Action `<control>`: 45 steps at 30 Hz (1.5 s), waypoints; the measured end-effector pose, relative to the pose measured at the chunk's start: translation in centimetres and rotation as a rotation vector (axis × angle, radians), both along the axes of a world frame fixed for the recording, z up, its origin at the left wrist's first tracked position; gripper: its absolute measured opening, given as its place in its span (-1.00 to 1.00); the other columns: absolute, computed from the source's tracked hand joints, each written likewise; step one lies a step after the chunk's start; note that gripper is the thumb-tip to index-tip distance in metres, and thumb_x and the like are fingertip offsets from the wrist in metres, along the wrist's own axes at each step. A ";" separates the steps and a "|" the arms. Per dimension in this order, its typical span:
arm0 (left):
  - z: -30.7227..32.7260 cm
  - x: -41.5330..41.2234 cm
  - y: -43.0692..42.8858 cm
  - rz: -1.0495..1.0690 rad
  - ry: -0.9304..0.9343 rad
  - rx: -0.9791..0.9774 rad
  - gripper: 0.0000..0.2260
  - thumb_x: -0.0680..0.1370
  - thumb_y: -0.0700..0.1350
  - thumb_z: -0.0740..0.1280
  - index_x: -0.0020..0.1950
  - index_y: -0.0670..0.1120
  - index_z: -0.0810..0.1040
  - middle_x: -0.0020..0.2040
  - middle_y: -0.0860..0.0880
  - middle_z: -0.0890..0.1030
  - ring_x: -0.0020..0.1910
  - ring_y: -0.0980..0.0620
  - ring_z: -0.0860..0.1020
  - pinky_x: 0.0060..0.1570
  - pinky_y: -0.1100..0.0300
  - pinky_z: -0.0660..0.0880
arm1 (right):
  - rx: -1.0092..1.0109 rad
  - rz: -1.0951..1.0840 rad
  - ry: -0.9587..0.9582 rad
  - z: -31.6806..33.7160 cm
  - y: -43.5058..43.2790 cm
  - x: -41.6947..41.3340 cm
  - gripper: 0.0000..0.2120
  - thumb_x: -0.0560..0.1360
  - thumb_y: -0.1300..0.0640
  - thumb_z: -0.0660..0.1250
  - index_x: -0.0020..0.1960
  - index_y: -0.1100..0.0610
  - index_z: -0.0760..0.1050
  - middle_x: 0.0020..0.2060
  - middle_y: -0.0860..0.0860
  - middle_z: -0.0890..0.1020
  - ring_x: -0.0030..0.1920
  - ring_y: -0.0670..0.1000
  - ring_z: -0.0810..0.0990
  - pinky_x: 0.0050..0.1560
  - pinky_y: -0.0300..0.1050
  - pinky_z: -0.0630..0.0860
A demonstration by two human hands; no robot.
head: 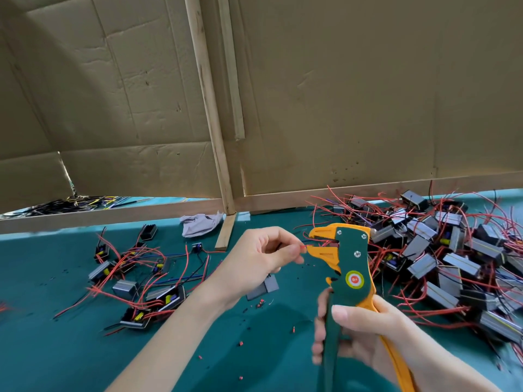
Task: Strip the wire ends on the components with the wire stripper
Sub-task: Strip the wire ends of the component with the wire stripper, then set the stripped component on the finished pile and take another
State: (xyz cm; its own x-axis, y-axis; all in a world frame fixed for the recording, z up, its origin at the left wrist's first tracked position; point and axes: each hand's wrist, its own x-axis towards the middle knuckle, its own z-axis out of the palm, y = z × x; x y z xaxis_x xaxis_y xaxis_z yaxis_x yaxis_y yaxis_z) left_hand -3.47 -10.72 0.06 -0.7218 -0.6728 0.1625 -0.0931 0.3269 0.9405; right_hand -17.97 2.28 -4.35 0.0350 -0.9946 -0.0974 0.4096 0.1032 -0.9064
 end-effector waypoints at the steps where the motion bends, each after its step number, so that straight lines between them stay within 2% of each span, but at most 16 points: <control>1: 0.0 0.1 -0.2 0.016 0.005 -0.016 -0.91 0.57 -0.24 0.32 -0.10 -0.13 0.59 -0.29 0.07 0.63 -0.37 0.26 0.49 -0.32 0.39 0.36 | 0.000 0.021 -0.048 -0.1 -0.2 0.0 -0.66 0.08 0.22 0.53 -0.21 0.33 0.56 -0.32 0.35 0.53 -0.34 0.28 0.58 -0.30 0.14 0.60; 7: 0.3 0.1 -1.3 0.148 0.030 -0.148 -0.92 0.55 -0.22 0.36 -0.12 -0.11 0.62 -0.26 0.05 0.66 -0.21 0.19 0.59 -0.12 0.41 0.46 | 0.041 -0.036 -0.130 -0.5 -0.8 -1.1 -0.64 0.07 0.26 0.52 -0.16 0.33 0.59 -0.29 0.32 0.54 -0.29 0.30 0.60 -0.24 0.17 0.61; 12: 2.0 -1.7 -2.2 0.219 0.024 -0.456 -0.90 0.54 -0.20 0.38 -0.16 -0.03 0.61 -0.28 0.02 0.62 -0.30 0.15 0.44 -0.21 0.29 0.37 | 0.148 -0.081 -0.131 -1.1 -1.1 -1.6 -0.66 0.16 0.30 0.46 -0.09 0.34 0.54 -0.28 0.30 0.56 -0.29 0.28 0.60 -0.22 0.15 0.62; 15: 3.4 -5.6 -1.9 0.232 0.096 -0.596 -0.92 0.52 -0.25 0.38 -0.14 -0.11 0.64 -0.33 0.17 0.54 -0.33 0.26 0.44 -0.24 0.43 0.32 | 0.212 -0.106 -0.155 -1.4 -1.1 -1.6 -0.68 0.19 0.31 0.40 -0.07 0.37 0.52 -0.29 0.31 0.58 -0.31 0.28 0.61 -0.25 0.14 0.62; 19: 4.1 -11.5 -1.4 0.201 0.207 -0.619 -0.90 0.55 -0.28 0.33 -0.04 -0.16 0.64 -0.18 0.05 0.61 -0.17 0.13 0.50 -0.08 0.31 0.42 | 0.269 -0.110 -0.198 -1.2 -1.1 -1.7 -0.65 0.19 0.31 0.40 -0.05 0.38 0.50 -0.28 0.30 0.59 -0.31 0.27 0.62 -0.27 0.12 0.62; 21: 4.1 -13.3 -0.9 0.068 0.184 -0.477 -0.82 0.57 -0.32 0.28 0.09 -0.18 0.63 0.07 -0.08 0.63 0.05 0.06 0.55 0.10 0.29 0.46 | 0.285 -0.114 -0.213 -1.2 -1.2 -1.8 -0.64 0.18 0.30 0.40 -0.05 0.38 0.50 -0.29 0.29 0.58 -0.32 0.27 0.62 -0.28 0.12 0.63; 23: 3.5 -13.8 -0.5 -0.101 0.054 -0.372 -0.69 0.60 -0.34 0.21 0.25 -0.10 0.58 0.40 -0.13 0.43 0.40 0.03 0.36 0.34 0.24 0.34 | 0.296 -0.103 -0.224 -1.1 -1.2 -2.0 -0.64 0.18 0.34 0.40 -0.04 0.39 0.50 -0.28 0.30 0.58 -0.32 0.27 0.62 -0.28 0.13 0.63; 25: 2.8 -13.0 -0.4 -0.168 -0.085 -0.399 -0.58 0.60 -0.37 0.13 0.32 0.01 0.54 0.52 -0.11 0.25 0.52 0.04 0.16 0.40 0.23 0.20 | 0.300 -0.091 -0.221 -1.2 -1.2 -2.2 -0.57 0.13 0.48 0.38 0.00 0.40 0.49 -0.27 0.30 0.59 -0.32 0.28 0.62 -0.27 0.14 0.63; 27: 2.6 -10.9 -0.7 -0.118 -0.136 -0.453 -0.52 0.57 -0.40 0.08 0.27 0.02 0.57 0.46 -0.09 0.37 0.45 0.02 0.31 0.36 0.21 0.29 | 0.301 -0.093 -0.227 -1.3 -1.3 -2.2 -0.48 0.03 0.39 0.45 -0.01 0.39 0.49 -0.27 0.30 0.59 -0.33 0.27 0.63 -0.28 0.14 0.63; 29: 2.6 -8.0 -1.3 -0.033 -0.155 -0.416 -0.54 0.52 -0.44 0.05 0.12 -0.07 0.63 0.19 -0.11 0.58 0.14 -0.02 0.54 0.09 0.29 0.50 | 0.296 -0.102 -0.244 -1.2 -1.4 -2.1 -0.51 0.05 0.30 0.45 -0.03 0.37 0.50 -0.28 0.29 0.59 -0.34 0.26 0.62 -0.30 0.13 0.63; 31: 2.6 -4.7 -2.4 0.095 -0.292 -0.460 -0.59 0.50 -0.42 0.06 -0.09 -0.02 0.61 -0.06 -0.05 0.63 -0.10 -0.03 0.57 -0.13 0.31 0.51 | 0.291 -0.102 -0.253 -1.2 -1.5 -2.1 -0.52 0.06 0.29 0.44 -0.03 0.36 0.50 -0.28 0.29 0.59 -0.34 0.26 0.62 -0.29 0.14 0.63; 33: 2.4 -1.5 -3.8 0.226 -0.585 -0.564 -0.66 0.49 -0.35 0.10 -0.22 0.01 0.56 -0.09 -0.01 0.64 -0.10 -0.03 0.57 -0.07 0.20 0.50 | 0.285 -0.091 -0.249 -1.3 -1.4 -2.1 -0.53 0.06 0.31 0.44 -0.04 0.35 0.50 -0.28 0.28 0.58 -0.34 0.25 0.62 -0.29 0.13 0.63; 36: 1.8 2.3 -5.5 0.394 -0.928 -0.675 -0.77 0.45 -0.29 0.14 -0.15 -0.15 0.60 -0.11 -0.03 0.60 -0.13 -0.10 0.54 -0.14 0.13 0.48 | 0.279 -0.065 -0.246 -1.4 -1.4 -2.1 -0.51 0.03 0.44 0.41 -0.04 0.35 0.49 -0.29 0.28 0.57 -0.33 0.26 0.62 -0.28 0.14 0.63; 39: 1.3 4.5 -6.6 0.475 -1.086 -0.690 -0.87 0.48 -0.22 0.17 -0.13 -0.09 0.51 -0.11 -0.05 0.61 -0.16 -0.08 0.55 -0.30 0.20 0.38 | 0.271 -0.065 -0.249 -1.6 -1.6 -2.2 -0.49 0.03 0.40 0.43 -0.02 0.34 0.47 -0.29 0.27 0.57 -0.33 0.26 0.62 -0.29 0.14 0.63; 41: 0.8 5.4 -7.2 0.466 -1.184 -0.671 -0.90 0.49 -0.12 0.22 -0.09 -0.03 0.53 -0.05 0.00 0.62 -0.06 -0.04 0.57 -0.20 0.17 0.34 | 0.260 -0.068 -0.264 -1.8 -1.7 -2.4 -0.56 0.10 0.48 0.36 -0.02 0.33 0.46 -0.28 0.28 0.57 -0.32 0.27 0.61 -0.27 0.15 0.62; 45: -0.3 5.6 -7.7 0.425 -1.281 -0.619 -0.93 0.45 0.00 0.39 -0.13 0.03 0.60 -0.10 0.06 0.63 -0.03 -0.02 0.56 -0.03 0.07 0.21 | 0.258 -0.099 -0.302 -2.1 -1.9 -2.8 -0.66 0.14 0.39 0.43 -0.10 0.33 0.50 -0.27 0.28 0.56 -0.30 0.28 0.61 -0.24 0.16 0.62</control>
